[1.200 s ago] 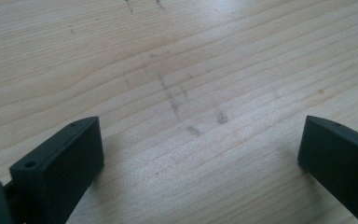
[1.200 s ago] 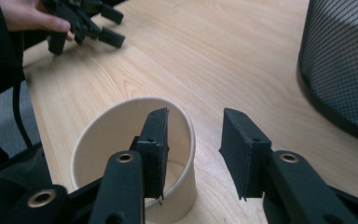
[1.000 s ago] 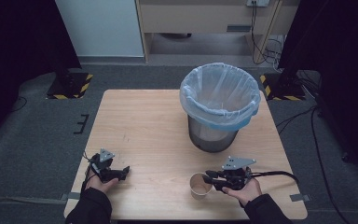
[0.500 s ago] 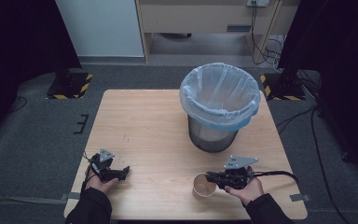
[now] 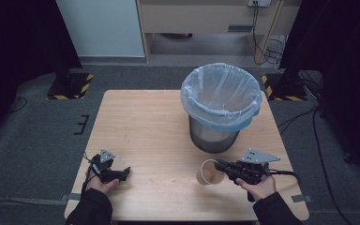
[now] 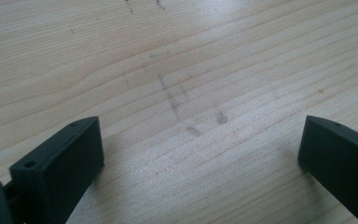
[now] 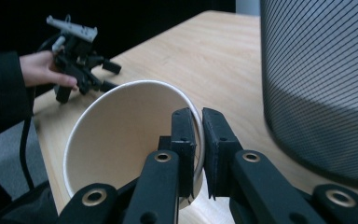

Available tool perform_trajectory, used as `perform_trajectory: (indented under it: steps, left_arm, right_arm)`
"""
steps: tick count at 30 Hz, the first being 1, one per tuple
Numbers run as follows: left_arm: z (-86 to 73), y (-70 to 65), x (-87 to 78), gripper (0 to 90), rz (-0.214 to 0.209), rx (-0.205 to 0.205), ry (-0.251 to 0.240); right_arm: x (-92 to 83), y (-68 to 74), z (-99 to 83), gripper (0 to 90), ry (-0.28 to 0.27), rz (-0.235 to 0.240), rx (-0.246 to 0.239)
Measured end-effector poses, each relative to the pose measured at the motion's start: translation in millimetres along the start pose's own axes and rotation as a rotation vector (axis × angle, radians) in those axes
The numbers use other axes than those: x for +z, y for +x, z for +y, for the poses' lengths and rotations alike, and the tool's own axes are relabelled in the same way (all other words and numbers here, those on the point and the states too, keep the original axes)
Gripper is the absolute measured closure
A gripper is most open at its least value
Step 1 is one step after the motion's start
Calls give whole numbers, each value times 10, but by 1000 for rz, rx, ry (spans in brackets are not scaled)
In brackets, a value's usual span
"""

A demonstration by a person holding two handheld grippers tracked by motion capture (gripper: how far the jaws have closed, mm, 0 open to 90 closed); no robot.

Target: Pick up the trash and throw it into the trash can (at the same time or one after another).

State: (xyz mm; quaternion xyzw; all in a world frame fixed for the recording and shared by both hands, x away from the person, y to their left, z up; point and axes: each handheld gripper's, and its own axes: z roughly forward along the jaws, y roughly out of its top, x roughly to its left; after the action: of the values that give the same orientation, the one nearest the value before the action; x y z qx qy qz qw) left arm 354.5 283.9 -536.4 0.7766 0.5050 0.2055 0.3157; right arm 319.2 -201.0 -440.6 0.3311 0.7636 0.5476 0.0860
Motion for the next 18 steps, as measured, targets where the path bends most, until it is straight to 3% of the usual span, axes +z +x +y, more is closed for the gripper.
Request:
perform_trajectory:
  steps: [10, 18]
  left_arm:
    - [0, 0, 0, 0, 0, 0, 0]
    - [0, 0, 0, 0, 0, 0, 0]
  right_arm:
    - [-189, 4, 185, 841, -98, -15, -29]
    - [-414, -72, 321, 842, -198, -39, -7]
